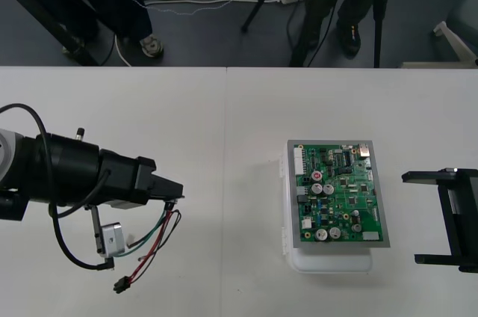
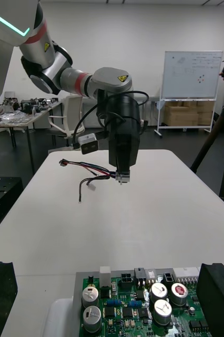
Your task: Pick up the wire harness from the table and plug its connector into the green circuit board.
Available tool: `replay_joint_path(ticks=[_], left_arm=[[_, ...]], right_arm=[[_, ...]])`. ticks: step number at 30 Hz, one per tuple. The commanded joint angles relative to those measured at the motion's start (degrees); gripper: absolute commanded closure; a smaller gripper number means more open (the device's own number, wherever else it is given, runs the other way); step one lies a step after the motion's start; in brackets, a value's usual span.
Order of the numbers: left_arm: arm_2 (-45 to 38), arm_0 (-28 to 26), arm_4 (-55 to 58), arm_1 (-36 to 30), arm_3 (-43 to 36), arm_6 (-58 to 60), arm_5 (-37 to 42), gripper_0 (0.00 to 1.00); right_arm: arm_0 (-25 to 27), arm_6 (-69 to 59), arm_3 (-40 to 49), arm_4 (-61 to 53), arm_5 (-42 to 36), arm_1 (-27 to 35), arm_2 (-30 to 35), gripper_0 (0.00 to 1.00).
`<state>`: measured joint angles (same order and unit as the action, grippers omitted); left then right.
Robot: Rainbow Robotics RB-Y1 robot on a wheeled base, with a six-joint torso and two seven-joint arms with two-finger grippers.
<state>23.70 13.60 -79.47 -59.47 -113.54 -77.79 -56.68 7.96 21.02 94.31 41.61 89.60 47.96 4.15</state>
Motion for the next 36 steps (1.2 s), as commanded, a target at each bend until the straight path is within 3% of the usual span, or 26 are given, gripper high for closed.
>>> replay_joint_path(ticks=[1, 10, 20, 29, 36], left_arm=[[-6.3, -2.7, 0.7, 5.1, -1.5, 9.1, -9.3, 0.89], [-13.4, -5.3, -0.6, 13.8, -1.5, 23.7, -17.5, 0.9], [-24.0, -5.6, -5.6, 26.2, -1.6, 42.5, -32.0, 0.9], [-28.5, -4.4, -6.0, 33.3, -1.7, 55.9, -33.3, 0.9], [-28.6, -2.4, -5.6, 35.1, -2.5, 64.3, -33.3, 0.9]], right_arm=[[0.9, 3.5, 1.3, -1.0, 0.4, 2.3, -0.6, 0.0], [0.9, 3.4, 1.3, -1.1, 0.4, 2.3, -0.5, 0.0], [0.9, 3.4, 1.3, -1.0, 0.4, 2.3, -0.6, 0.0], [0.9, 3.5, 0.7, -1.0, 0.4, 2.3, -0.6, 0.0], [0.9, 3.4, 0.5, -1.1, 0.4, 2.3, -0.5, 0.0]])
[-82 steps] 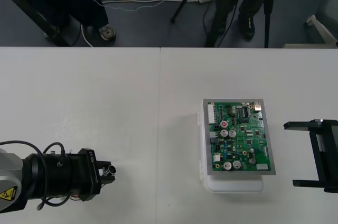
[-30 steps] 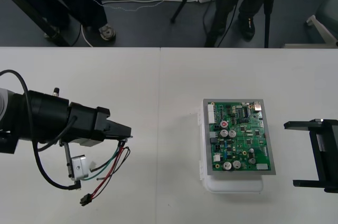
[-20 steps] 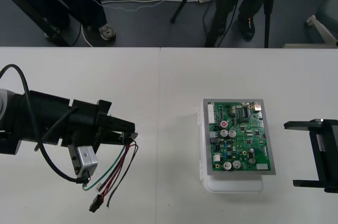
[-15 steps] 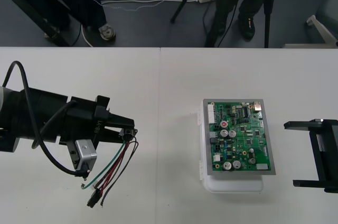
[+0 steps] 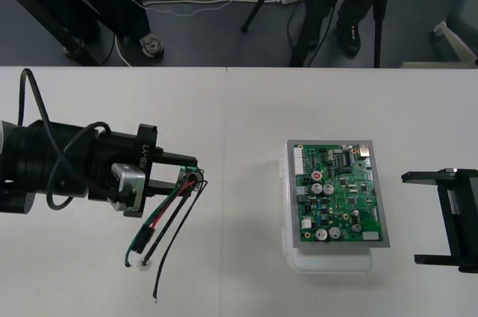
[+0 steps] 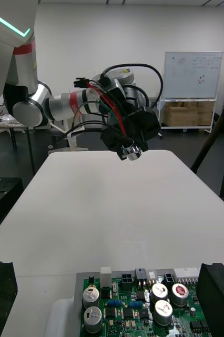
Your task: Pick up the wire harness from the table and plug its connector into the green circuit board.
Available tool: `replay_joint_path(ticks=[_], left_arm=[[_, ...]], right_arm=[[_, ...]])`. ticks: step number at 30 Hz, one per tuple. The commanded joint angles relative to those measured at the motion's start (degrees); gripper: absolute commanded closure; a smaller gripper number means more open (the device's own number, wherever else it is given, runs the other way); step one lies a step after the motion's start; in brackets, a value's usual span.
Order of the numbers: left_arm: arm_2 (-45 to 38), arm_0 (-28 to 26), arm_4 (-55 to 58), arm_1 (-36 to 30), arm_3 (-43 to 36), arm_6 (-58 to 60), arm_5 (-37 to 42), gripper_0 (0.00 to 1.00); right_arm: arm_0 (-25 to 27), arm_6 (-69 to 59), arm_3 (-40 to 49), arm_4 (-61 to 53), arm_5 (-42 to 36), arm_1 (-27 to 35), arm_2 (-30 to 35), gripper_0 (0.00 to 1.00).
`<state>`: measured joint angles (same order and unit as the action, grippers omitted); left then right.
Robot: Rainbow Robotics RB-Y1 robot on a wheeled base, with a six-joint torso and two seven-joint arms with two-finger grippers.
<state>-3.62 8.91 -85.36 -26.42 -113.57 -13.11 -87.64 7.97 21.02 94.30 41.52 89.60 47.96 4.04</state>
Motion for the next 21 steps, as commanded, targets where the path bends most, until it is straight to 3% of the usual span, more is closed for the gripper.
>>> replay_joint_path(ticks=[1, 11, 21], left_arm=[[-1.2, 2.9, 0.3, 2.4, -2.5, 1.1, -2.4, 0.9], [0.7, 7.7, 0.3, 4.8, -2.6, 12.2, -2.4, 0.9], [1.7, 9.2, -1.6, 8.5, -5.2, 23.5, -2.4, 0.9]], right_arm=[[0.9, 3.4, 0.5, -1.0, 0.4, 2.3, -0.5, 0.0], [0.9, 3.4, 0.5, -1.1, 0.4, 2.2, -0.5, 0.0], [0.9, 3.3, 0.5, -1.5, 0.4, 2.2, -0.5, 0.0]])
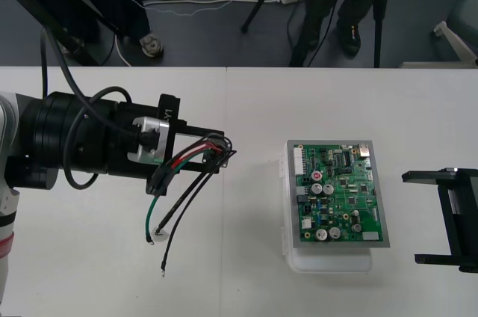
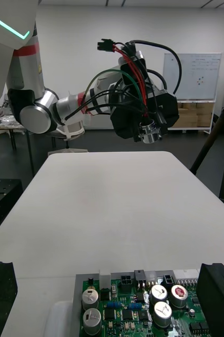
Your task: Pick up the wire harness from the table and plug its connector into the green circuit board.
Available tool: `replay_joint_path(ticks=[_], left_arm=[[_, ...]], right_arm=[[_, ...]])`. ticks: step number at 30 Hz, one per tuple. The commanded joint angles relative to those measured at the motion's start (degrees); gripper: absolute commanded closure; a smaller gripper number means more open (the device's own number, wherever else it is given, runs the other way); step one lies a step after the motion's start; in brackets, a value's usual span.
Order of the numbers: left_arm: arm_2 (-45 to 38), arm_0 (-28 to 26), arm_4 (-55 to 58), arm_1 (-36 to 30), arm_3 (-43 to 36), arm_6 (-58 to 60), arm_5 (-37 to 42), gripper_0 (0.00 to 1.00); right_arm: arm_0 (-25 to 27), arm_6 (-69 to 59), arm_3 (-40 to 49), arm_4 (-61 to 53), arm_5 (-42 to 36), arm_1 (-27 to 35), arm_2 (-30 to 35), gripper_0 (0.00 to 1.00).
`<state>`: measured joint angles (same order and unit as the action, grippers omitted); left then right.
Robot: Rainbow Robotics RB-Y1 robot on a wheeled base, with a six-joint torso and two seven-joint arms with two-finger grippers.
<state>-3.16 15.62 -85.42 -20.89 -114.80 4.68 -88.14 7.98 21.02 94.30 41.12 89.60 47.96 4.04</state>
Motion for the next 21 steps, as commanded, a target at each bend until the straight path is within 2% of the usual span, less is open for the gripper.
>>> replay_joint_path(ticks=[1, 21], left_arm=[[1.3, 2.6, -1.9, 3.2, -4.4, 6.5, -1.9, 0.9], [4.6, 3.9, -11.0, 10.0, -8.8, 23.7, -1.9, 0.9]], right_arm=[[0.9, 3.4, 0.5, -1.1, 0.4, 2.1, -0.4, 0.0], [0.9, 3.4, 0.5, -1.2, 0.4, 1.7, -0.5, 0.0]])
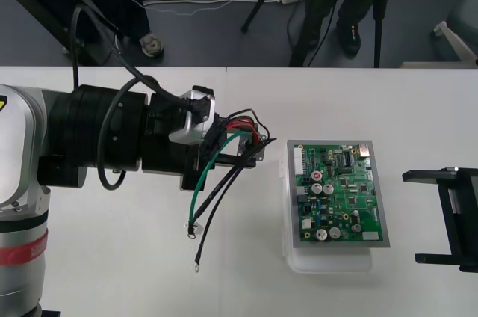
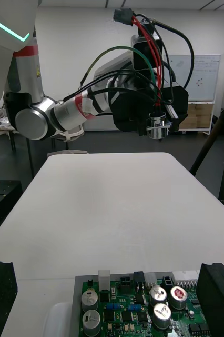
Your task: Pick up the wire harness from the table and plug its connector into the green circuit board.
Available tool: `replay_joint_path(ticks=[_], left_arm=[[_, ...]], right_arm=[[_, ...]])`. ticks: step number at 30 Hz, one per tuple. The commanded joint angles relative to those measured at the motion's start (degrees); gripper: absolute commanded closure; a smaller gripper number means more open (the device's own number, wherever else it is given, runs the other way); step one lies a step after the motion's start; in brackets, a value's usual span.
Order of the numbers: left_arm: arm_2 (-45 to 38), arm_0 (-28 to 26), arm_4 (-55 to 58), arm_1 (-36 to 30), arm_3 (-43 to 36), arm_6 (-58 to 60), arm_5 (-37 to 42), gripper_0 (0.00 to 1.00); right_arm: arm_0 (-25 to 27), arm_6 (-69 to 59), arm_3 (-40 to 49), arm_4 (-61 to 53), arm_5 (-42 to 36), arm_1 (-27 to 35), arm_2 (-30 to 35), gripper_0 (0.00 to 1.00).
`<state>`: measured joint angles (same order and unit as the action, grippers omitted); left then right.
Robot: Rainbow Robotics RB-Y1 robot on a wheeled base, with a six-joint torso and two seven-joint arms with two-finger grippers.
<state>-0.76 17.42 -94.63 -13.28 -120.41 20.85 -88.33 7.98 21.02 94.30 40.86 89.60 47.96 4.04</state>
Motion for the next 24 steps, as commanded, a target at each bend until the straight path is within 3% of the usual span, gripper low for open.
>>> replay_joint_path(ticks=[1, 24], left_arm=[[2.3, 2.1, -2.3, 2.6, -3.3, 8.6, -1.7, 0.9], [13.0, 3.1, -25.8, 0.5, -14.1, 30.5, -0.9, 0.9]], right_arm=[[0.9, 3.4, 0.5, -1.0, 0.4, 1.6, -0.5, 0.0], [0.8, 3.7, 0.5, -1.9, 0.4, -0.8, -0.5, 0.0]])
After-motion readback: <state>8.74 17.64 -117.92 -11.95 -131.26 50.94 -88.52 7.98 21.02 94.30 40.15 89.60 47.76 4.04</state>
